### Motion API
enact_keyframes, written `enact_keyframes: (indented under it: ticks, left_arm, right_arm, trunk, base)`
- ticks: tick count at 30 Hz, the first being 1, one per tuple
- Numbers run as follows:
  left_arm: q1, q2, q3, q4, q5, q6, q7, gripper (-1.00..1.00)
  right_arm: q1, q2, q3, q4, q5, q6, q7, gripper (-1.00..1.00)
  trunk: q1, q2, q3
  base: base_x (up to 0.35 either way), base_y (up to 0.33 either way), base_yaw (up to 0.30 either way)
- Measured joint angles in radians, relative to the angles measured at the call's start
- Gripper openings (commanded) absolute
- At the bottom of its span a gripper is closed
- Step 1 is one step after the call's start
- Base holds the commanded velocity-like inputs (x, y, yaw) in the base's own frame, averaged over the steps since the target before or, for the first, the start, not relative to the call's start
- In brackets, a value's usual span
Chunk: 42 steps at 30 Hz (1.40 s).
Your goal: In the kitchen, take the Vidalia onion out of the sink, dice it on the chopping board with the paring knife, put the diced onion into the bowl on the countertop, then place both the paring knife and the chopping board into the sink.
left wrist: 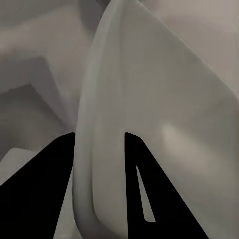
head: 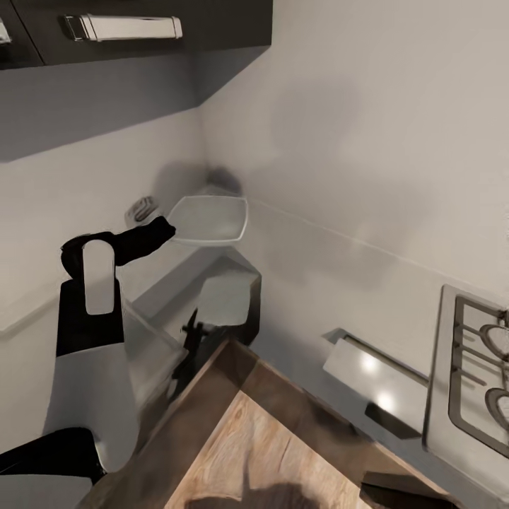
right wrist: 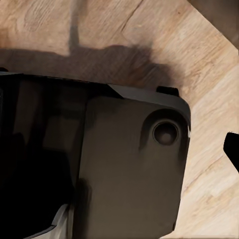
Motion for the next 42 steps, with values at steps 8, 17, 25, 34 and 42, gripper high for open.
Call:
enact_keyframes:
  ticks: [8, 17, 25, 34, 42]
  left_arm:
    - [0.027, 0.005, 0.000, 0.001, 0.002, -0.001, 0.000, -1.00]
    - [0.031, 0.004, -0.001, 0.001, 0.001, -0.001, 0.000, -1.00]
    - [0.031, 0.002, -0.004, 0.000, 0.000, -0.001, 0.000, -1.00]
    - [0.031, 0.003, -0.003, 0.000, 0.001, 0.000, 0.000, -1.00]
    - [0.031, 0.003, -0.003, 0.000, 0.002, 0.000, 0.000, -1.00]
  right_arm:
    - [0.000, 0.000, 0.000, 0.000, 0.000, -0.003, 0.000, 1.00]
    - [0.000, 0.000, 0.001, 0.000, 0.000, -0.004, -0.001, 1.00]
    - [0.000, 0.000, 0.002, 0.000, 0.001, -0.004, -0.001, 1.00]
    - [0.000, 0.001, 0.002, 0.000, 0.001, -0.004, -0.001, 1.00]
    - [0.000, 0.002, 0.002, 0.000, 0.001, -0.004, -0.001, 1.00]
  trunk:
    - [0.000, 0.000, 0.000]
    - [0.000, 0.000, -0.007]
    - [0.000, 0.000, -0.016]
    - [0.000, 0.000, -0.026]
    - [0.000, 0.000, -0.035]
  base:
    - [-0.339, 0.000, 0.038]
    - [-0.341, 0.000, 0.226]
    - [-0.341, 0.000, 0.233]
    - [-0.341, 0.000, 0.212]
    - [-0.341, 0.000, 0.207]
